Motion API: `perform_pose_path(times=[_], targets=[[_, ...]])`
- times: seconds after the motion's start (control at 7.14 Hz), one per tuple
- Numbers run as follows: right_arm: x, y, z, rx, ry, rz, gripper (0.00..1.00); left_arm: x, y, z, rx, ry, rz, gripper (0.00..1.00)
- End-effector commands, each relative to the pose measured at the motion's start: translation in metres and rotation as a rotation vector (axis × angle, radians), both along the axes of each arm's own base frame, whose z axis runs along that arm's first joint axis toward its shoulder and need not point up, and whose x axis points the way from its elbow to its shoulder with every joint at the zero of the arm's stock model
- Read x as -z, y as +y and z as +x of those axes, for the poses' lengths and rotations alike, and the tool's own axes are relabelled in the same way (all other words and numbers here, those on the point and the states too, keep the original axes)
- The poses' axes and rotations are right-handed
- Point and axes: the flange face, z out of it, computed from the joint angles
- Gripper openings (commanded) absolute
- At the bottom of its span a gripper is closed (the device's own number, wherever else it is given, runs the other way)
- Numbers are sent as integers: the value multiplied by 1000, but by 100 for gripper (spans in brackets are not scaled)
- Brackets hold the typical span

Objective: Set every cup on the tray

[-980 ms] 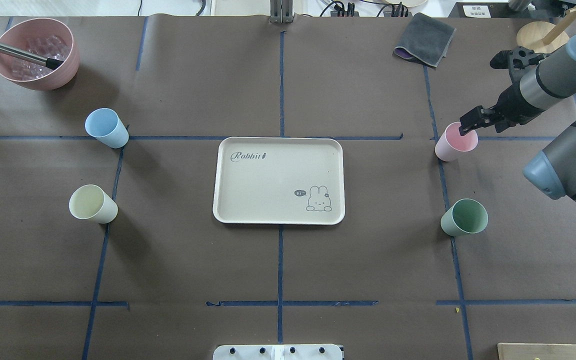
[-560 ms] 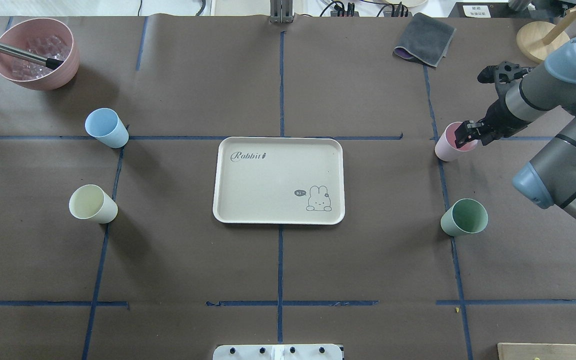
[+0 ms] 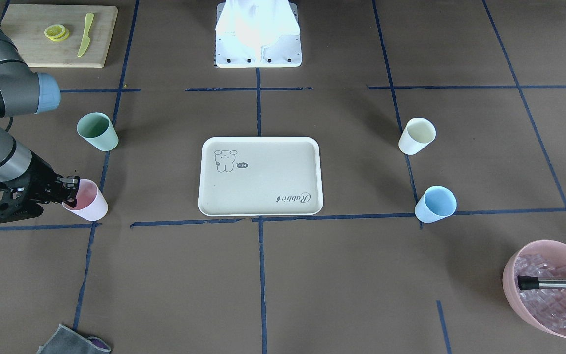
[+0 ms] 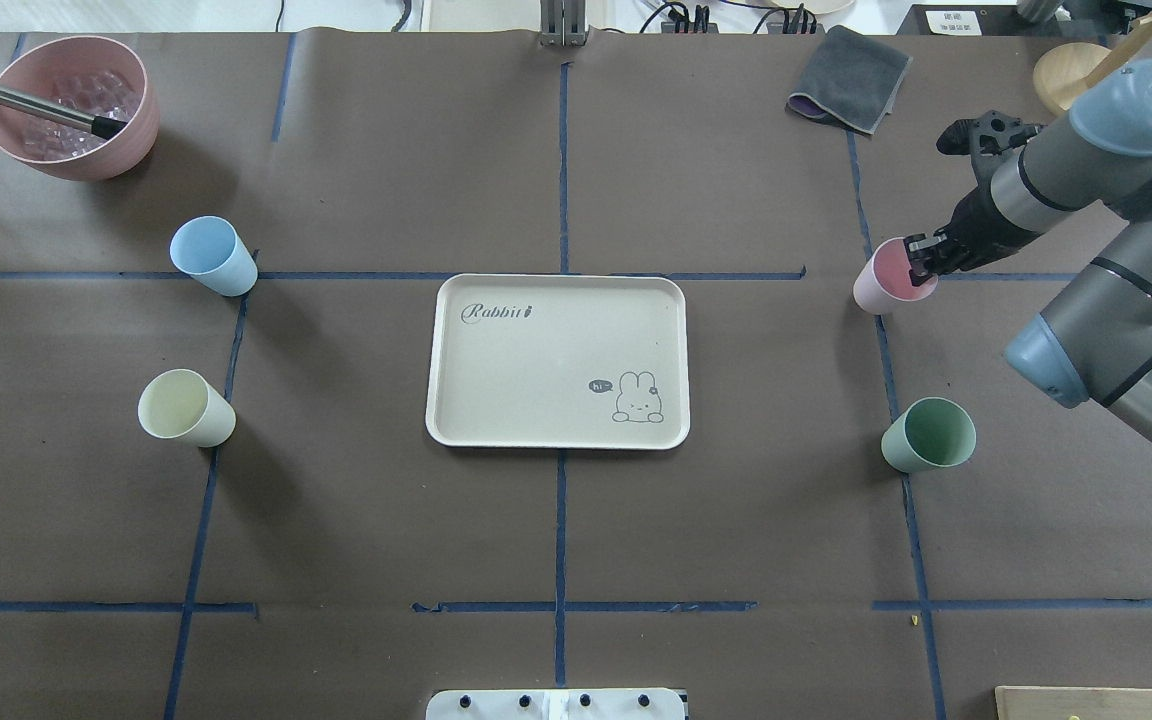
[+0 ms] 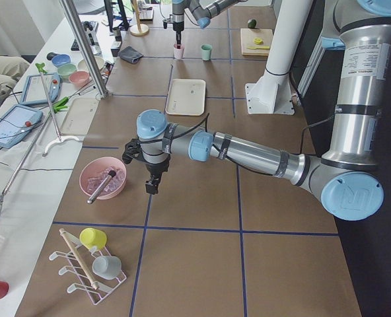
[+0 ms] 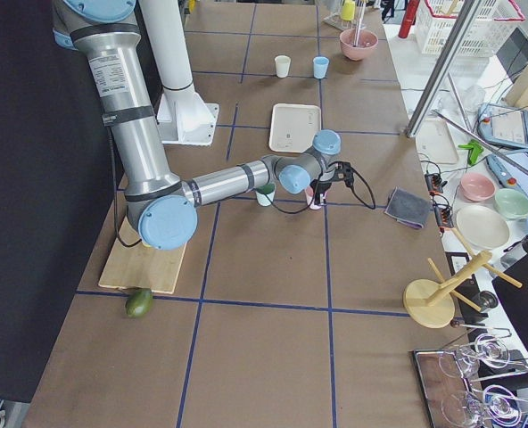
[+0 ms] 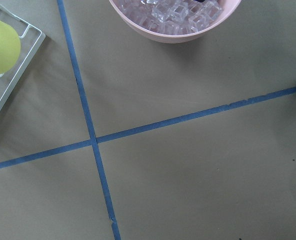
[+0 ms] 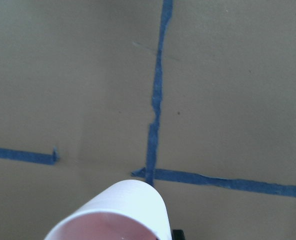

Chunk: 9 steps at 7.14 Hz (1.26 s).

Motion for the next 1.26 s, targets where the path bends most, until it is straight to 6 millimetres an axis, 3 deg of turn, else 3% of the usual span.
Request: perform_pose_path(times=[0.0,0.28,0.56,0.84,0.98,1.12], targets=[[63,0,-52,-69,-68,-94,0,1,-1,2,-3,0,1,100],[139,20,-131,-171,-120,-231,0,0,-1,2,-5,0,0,100],[198,41,-188,-268,-77,-313,2,-2,-1,2,-5,0,-3,100],[195,51,-204,-271,-47,-307,6,-2,-1,2,-5,0,-3,100],[190,51,-206,-268,-41,-308,30,-2,-1,2,-5,-1,-5,100],[187,51,-207,-264,-35,-307,67,-3,-1,2,-5,-1,-6,100]])
